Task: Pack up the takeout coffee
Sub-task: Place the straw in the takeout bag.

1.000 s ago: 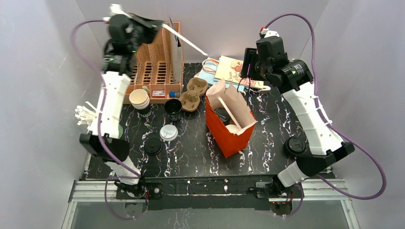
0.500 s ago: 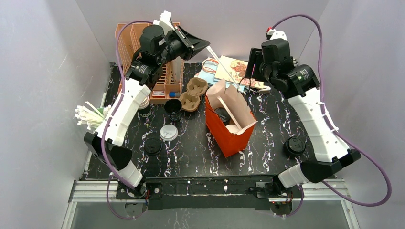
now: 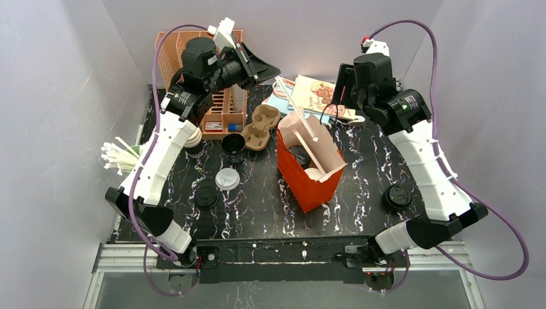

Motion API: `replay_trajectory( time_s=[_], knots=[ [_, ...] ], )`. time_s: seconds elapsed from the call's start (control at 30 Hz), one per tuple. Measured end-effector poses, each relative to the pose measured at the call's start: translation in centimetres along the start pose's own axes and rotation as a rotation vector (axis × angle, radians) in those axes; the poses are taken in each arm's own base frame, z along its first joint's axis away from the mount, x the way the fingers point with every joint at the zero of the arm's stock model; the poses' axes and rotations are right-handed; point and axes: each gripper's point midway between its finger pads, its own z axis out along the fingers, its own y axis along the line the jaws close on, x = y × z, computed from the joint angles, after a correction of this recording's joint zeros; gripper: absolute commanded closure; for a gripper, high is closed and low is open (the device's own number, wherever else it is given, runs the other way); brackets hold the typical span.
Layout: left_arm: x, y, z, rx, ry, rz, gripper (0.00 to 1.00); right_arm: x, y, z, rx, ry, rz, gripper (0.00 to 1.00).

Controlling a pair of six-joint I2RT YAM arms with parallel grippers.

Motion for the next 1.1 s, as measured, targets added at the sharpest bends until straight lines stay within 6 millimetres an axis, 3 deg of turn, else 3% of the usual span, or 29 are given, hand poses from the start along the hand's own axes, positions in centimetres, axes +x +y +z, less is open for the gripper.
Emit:
replay_trajectory(
  time_s=[0.13,0.37,0.57,0.6,0.7,0.73,0.83,0.9,1.0,1.1],
  knots=[
    [1.1,1.1,-0.7,-0.056,0.055,0.057,1.0,0.0,-0.1,0.0,0.005,-0.003,0.0,0.31],
    [2.7,0.6,-0.7,-0.031,0.118,0.049,1.0,0.3,-0.2,0.1,0.009,0.003,-0.004,0.31],
    [8.0,0.6,1.9,-0.049,0.203,0.035,1.0,0.4,-0.2,0.2,0.009,0.004,-0.005,0.3],
    [9.0,0.6,2.3,-0.056,0.217,0.039,0.9,0.4,-0.2,0.2,0.009,0.004,-0.005,0.29],
    [12.2,1.1,3.5,-0.099,0.253,0.074,0.34,0.5,-0.1,0.2,-0.002,0.009,-0.016,0.27],
    [13.1,1.4,3.7,-0.116,0.265,0.09,0.26,0.6,0.0,0.1,-0.011,0.014,-0.023,0.26],
    [15.0,2.3,4.0,-0.172,0.302,0.125,0.21,0.8,0.5,-0.5,-0.051,0.036,-0.045,0.27],
    [15.0,3.4,3.9,-0.232,0.304,0.148,0.24,0.8,0.9,-1.2,-0.087,0.054,-0.062,0.29],
    [13.5,4.2,3.1,-0.324,0.265,0.18,0.28,1.0,1.6,-2.3,-0.147,0.081,-0.071,0.32],
    [11.2,3.6,1.9,-0.381,0.2,0.197,0.32,2.1,1.9,-3.0,-0.182,0.129,-0.077,0.35]
  ],
)
